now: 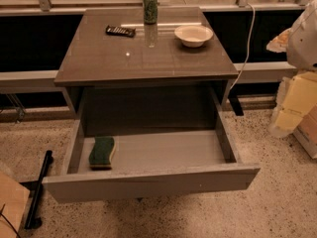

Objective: Pick sponge from top drawer and place on counter

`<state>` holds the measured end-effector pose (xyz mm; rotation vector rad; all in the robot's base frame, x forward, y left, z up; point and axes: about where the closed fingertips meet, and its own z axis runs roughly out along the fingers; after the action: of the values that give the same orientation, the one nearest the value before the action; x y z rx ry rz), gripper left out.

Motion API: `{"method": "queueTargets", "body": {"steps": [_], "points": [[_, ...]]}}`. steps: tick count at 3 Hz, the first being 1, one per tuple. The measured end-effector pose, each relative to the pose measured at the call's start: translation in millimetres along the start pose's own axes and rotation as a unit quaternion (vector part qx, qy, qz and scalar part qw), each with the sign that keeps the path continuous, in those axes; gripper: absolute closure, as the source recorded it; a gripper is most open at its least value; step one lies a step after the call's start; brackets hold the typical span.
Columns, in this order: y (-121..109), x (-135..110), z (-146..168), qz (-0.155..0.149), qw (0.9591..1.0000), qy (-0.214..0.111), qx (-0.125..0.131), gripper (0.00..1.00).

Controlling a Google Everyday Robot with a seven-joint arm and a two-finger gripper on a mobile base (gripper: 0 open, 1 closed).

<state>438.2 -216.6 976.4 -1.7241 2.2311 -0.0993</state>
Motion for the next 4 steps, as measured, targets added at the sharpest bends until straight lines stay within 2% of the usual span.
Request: {"method": "queueTargets", "body": {"steps": [1,2,3,4], "points": [[0,-1,-1,-0.001,1.0,-0.002,0.004,0.0],[-2,-9,15,-0.006,0.9996,-0.029,0.007,0.0],[-4,-24,45,-0.019,0.998,-0.059,-0.008,0.0],[-9,-40,83,-0.032,0.9946,-0.094,-0.032,0.0]]}}
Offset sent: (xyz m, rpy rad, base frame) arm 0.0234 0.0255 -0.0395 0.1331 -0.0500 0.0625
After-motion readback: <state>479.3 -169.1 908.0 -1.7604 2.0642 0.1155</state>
